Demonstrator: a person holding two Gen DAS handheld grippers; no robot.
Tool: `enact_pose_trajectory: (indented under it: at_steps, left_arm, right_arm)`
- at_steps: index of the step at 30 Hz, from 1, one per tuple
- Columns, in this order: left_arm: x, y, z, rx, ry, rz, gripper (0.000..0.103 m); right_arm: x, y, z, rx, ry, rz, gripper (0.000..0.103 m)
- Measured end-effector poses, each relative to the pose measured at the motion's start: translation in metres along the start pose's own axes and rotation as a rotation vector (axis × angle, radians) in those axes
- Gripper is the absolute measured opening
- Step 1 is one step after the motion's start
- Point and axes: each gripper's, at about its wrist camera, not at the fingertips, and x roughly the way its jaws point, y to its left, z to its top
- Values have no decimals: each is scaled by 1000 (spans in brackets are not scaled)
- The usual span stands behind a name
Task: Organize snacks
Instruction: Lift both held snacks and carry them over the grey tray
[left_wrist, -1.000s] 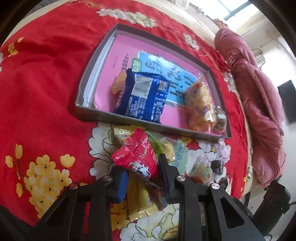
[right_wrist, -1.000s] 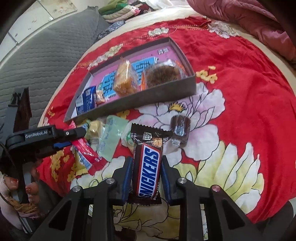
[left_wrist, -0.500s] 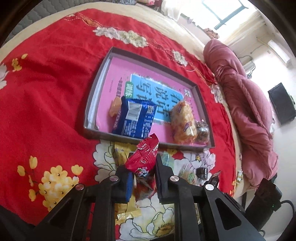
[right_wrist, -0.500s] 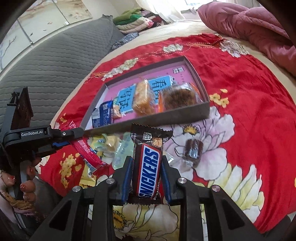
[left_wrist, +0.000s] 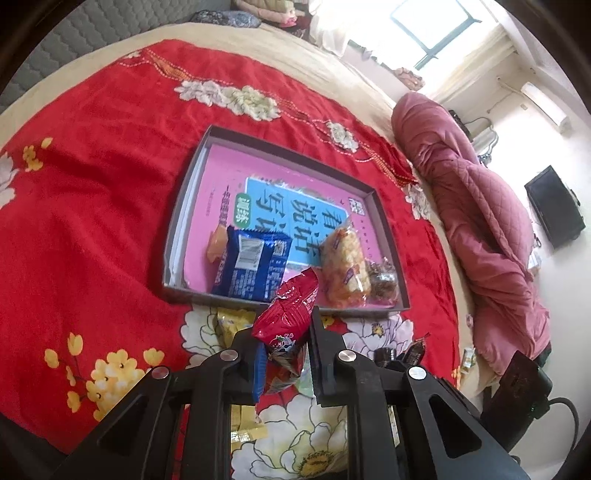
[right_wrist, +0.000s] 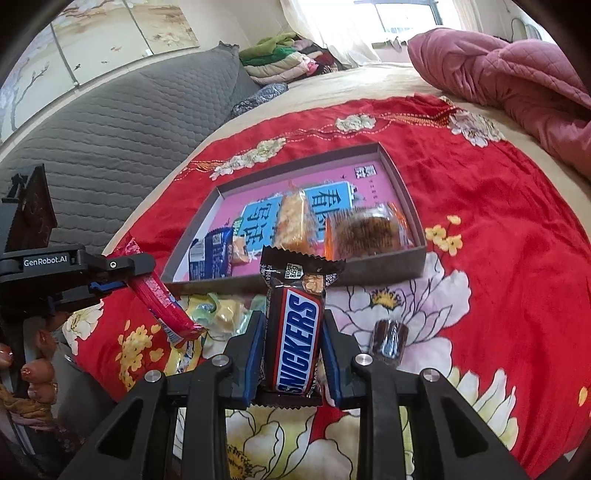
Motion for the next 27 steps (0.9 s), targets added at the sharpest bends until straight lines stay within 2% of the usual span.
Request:
enact_pose_trajectory:
  at_steps: [12,27]
  left_arm:
    - [-7,-18,13,30,-41,-22,19]
    - [4,-41,40,43,-104,-28,19]
  right_arm:
    - [0,-5,13,15,-47,7,30]
    - [5,-21,39,43,-122,-15,30]
